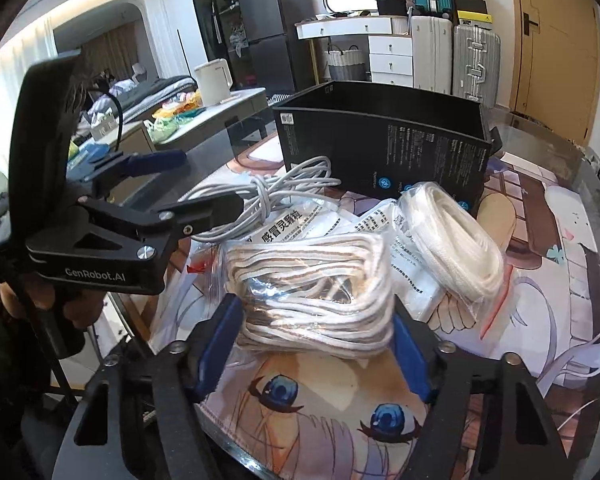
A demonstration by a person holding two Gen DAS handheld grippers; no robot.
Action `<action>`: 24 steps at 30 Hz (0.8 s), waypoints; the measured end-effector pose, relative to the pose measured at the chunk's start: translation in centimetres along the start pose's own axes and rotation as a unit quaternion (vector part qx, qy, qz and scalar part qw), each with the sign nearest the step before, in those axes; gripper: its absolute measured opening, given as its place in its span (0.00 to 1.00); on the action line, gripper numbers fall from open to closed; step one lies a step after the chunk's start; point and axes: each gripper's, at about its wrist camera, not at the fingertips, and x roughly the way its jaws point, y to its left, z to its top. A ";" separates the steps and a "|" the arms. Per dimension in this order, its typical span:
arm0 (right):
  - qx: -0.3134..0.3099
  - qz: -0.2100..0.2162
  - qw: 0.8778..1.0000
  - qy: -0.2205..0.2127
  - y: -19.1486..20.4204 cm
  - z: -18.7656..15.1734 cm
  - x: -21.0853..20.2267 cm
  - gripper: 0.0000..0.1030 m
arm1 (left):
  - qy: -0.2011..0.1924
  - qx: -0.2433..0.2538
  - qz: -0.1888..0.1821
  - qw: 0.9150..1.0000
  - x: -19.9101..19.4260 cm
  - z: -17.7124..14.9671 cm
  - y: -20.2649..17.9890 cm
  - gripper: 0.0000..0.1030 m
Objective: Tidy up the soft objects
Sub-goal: 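Grasp the clear bag of bundled white cords with the right gripper, then grasp the coiled white cable with the left gripper while the right holds the bag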
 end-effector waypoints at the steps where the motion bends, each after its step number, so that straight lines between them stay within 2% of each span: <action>1: 0.000 0.001 1.000 -0.001 -0.1 -0.1 -0.1 0.63 | 0.000 0.000 0.000 1.000 0.0 0.0 0.0 1.00; 2: -0.001 -0.001 1.000 -0.003 -0.2 -0.1 -0.3 0.56 | 0.000 -0.001 0.000 1.000 0.0 0.0 0.0 1.00; 7: 0.012 0.007 1.000 -0.008 -1.0 -0.1 -0.8 0.51 | 0.000 0.000 0.000 1.000 -0.1 0.1 0.0 1.00; 11: 0.034 0.033 0.999 -0.008 -1.5 -0.2 -0.8 0.52 | 0.002 -0.002 -0.004 1.000 0.0 0.1 0.0 1.00; 15: 0.042 0.035 0.998 -0.010 -1.4 -0.2 -0.6 0.52 | 0.004 -0.001 -0.008 1.000 0.1 0.1 -0.2 1.00; 20: 0.064 0.063 0.996 -0.003 -1.8 -0.3 0.0 0.61 | 0.009 0.005 -0.009 1.000 0.4 -0.2 -0.5 1.00; 24: 0.074 0.080 0.994 -0.005 -1.9 -0.2 0.3 0.62 | 0.012 0.008 -0.012 1.000 0.5 -0.2 -0.9 1.00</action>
